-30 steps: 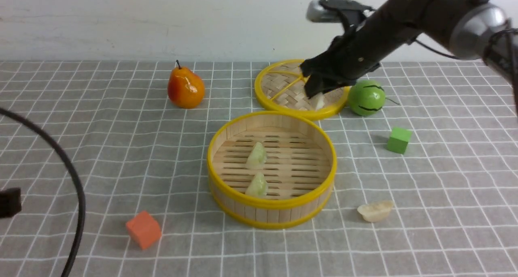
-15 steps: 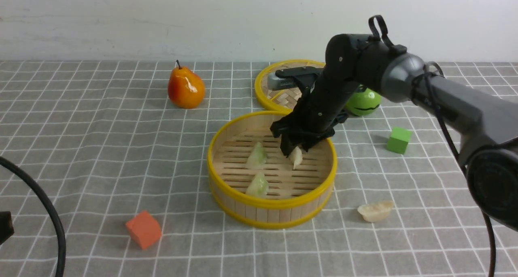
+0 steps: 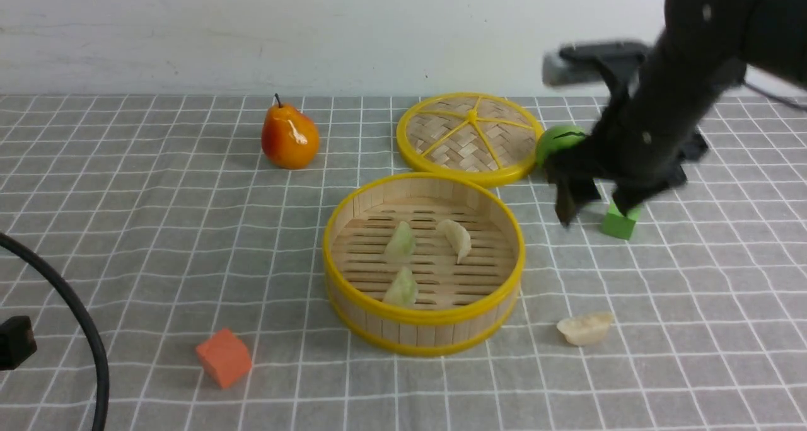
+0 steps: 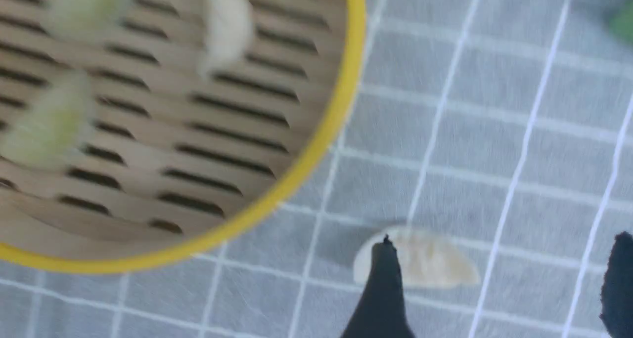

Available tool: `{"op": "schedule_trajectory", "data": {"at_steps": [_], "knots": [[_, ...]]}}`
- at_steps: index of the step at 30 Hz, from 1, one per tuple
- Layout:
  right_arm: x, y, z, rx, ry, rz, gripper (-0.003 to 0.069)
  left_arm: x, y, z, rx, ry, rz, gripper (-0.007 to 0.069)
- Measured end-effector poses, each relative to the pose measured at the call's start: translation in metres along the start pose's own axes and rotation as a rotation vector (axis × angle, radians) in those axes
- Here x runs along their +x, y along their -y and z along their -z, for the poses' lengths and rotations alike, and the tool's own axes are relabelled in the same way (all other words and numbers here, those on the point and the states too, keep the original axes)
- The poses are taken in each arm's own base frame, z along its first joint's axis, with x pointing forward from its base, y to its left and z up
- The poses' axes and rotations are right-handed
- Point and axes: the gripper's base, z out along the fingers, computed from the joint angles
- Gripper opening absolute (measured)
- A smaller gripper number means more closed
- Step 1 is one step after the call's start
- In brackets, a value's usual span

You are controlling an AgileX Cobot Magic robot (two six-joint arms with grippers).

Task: Put the dumplings into the steamer on the table with the grey tablecloth.
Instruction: 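Reach for and grasp a dumpling lying on the table beside the steamer, then place the dumpling in the bamboo steamer basket with the right gripper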

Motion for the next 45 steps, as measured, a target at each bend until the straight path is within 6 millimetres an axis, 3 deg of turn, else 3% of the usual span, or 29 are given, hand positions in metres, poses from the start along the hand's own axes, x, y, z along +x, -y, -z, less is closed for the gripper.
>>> {"op": "schedule_trajectory", "data": {"at_steps": [4,8,12,18,23,24,29,33,37,38,41,45], "knots": [[0.043,0.007,-0.034,-0.035,0.02,-0.169,0.0529,0.0,0.001,0.0,0.014,0.003,0.013,-0.0015],[0.067,0.01,-0.055,-0.089,0.062,-0.326,0.0526,-0.001,0.002,0.0,0.02,0.006,0.031,-0.0015],[0.074,0.013,-0.063,-0.082,0.083,-0.34,0.0526,-0.001,0.002,0.0,0.023,0.006,0.042,-0.0015],[0.064,0.015,-0.072,-0.092,0.189,-0.375,0.0521,-0.001,0.002,0.0,0.023,0.006,0.044,-0.0015],[0.066,0.017,-0.09,-0.078,0.162,-0.413,0.0468,0.0,0.002,0.0,0.025,0.003,0.049,-0.0014],[0.066,0.017,-0.09,-0.078,0.163,-0.413,0.0428,0.0,0.002,0.0,0.027,0.001,0.052,-0.0014],[0.066,0.017,-0.09,-0.071,0.158,-0.342,0.0228,0.0,0.003,0.0,0.028,0.001,0.054,-0.0014],[0.066,0.016,-0.081,-0.071,0.152,-0.264,0.0232,0.0,0.003,0.0,0.028,-0.001,0.056,-0.0013],[0.049,0.008,-0.047,-0.1,0.213,-0.18,0.0232,0.0,0.003,0.0,0.028,-0.001,0.056,-0.0012],[0.039,0.002,-0.031,-0.119,0.253,-0.148,0.0232,0.0,0.003,0.0,0.028,-0.001,0.056,-0.0012],[0.022,-0.018,-0.007,-0.166,0.31,-0.075,0.0232,0.0,0.003,0.0,0.029,-0.001,0.056,-0.0011],[0.014,-0.053,-0.008,-0.227,0.338,0.011,0.0232,0.0,0.003,0.0,0.029,-0.001,0.057,-0.001]]}}
